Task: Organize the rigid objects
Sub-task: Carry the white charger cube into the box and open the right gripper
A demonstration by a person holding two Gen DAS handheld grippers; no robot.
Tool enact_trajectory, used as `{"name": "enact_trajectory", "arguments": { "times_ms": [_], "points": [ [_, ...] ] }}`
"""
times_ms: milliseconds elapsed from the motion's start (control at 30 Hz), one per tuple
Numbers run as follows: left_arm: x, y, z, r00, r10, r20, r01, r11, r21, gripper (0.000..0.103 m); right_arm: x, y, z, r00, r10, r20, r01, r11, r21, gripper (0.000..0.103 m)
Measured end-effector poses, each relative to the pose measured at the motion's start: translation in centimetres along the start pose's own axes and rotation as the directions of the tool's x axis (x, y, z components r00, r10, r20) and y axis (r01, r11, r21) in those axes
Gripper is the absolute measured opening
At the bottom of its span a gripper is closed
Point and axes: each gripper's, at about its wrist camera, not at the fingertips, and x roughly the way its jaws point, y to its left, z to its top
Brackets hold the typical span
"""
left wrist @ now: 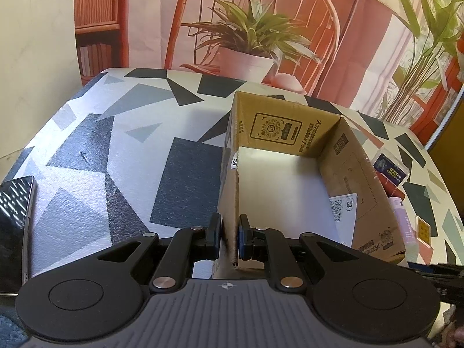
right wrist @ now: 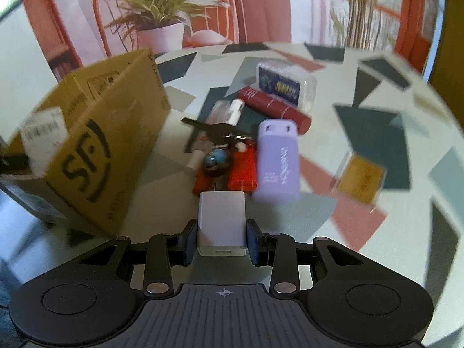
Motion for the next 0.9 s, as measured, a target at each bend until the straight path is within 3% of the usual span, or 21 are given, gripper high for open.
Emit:
{"name": "enact_trajectory", "arguments": {
  "times_ms": [100,267,467,633,900],
  "points": [
    [0.1,0.1,0.0,1.000,-0.004,0.001,0.004,1.000,-0.003,0.013,-1.0,-0.1,0.2,0.997,0.079,0.009,-0.080,0.994,0.070,0.032],
    [0.1,0.1,-0.1,1.000,-0.010,0.002,0.010,1.000,-0.009,0.013,-3.6,0.4,2.1,0.990,0.088,0.110,-0.096,0.993,0.072,0.032],
    [0.1,0.1,-0.1,1.000,-0.016,0.003,0.016,1.000,-0.015,0.013,-6.1,4.7,5.4,0.960,0.158,0.231,-0.136,0.985,-0.110,0.032],
    [0.2,0.5,-0.1,1.000,-0.027,-0.001,0.027,0.999,-0.029,0.013,-4.8,9.3,6.6,0.953,0.222,0.207,-0.166,0.952,-0.257,0.032],
    [0.3,0.6,-0.1,0.999,-0.034,0.001,0.034,0.999,-0.037,0.013,-2.2,11.8,6.0,0.968,0.216,0.126,-0.169,0.935,-0.311,0.032]
  ]
}}
